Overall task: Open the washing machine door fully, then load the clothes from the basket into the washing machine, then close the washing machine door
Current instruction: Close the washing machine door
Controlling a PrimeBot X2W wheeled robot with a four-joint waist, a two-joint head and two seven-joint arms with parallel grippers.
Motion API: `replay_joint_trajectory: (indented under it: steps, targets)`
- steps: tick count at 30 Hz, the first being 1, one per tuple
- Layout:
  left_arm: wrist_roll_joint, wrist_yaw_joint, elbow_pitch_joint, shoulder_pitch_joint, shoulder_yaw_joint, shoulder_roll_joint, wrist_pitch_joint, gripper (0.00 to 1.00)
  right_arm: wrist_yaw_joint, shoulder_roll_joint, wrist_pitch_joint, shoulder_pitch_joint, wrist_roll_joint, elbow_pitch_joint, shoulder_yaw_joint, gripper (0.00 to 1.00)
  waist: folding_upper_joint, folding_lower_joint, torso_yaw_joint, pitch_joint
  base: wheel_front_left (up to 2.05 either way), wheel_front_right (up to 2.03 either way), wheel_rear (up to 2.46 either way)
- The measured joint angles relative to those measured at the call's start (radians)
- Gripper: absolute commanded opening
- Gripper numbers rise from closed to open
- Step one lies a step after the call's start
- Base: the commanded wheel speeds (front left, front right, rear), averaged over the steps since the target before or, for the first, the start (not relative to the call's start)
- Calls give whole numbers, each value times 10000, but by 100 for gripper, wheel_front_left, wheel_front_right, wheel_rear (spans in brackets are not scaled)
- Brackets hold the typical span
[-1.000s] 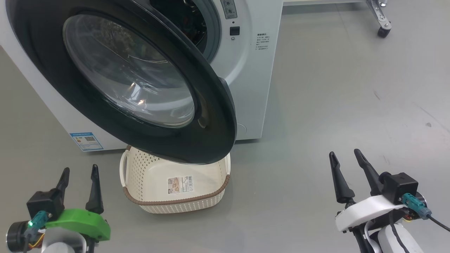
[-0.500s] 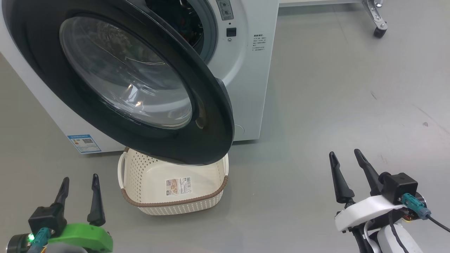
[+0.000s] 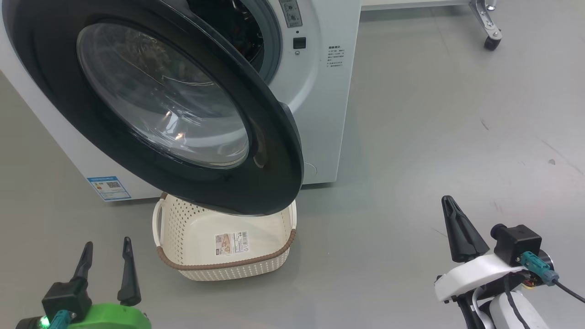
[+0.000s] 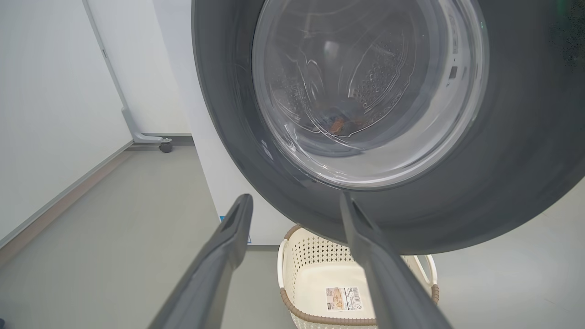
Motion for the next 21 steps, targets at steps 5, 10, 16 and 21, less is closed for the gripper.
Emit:
replay_joint_trajectory:
  steps: [5,10,16,21]
  targets:
    - [138,-12,-155,69,155,-173,0,100,0,4,0,-6,0,-63,13,0,0,0,34,13,0,0,0]
    - [232,-107,-217,144,291,-226,0,100,0,31,0,-494,-2,-681,224,0,0,0,83,26,0,0,0]
    - [336,-217,-244,234,357,-426,0,100,0,130,0,-1875,6,-1908,786,0,0,0,171,50,0,0,0]
    - [428,-360,-249,231,337,-550,0,100,0,196,-4,-2959,105,-2782,1697,0,0,0,352,72,0,0,0]
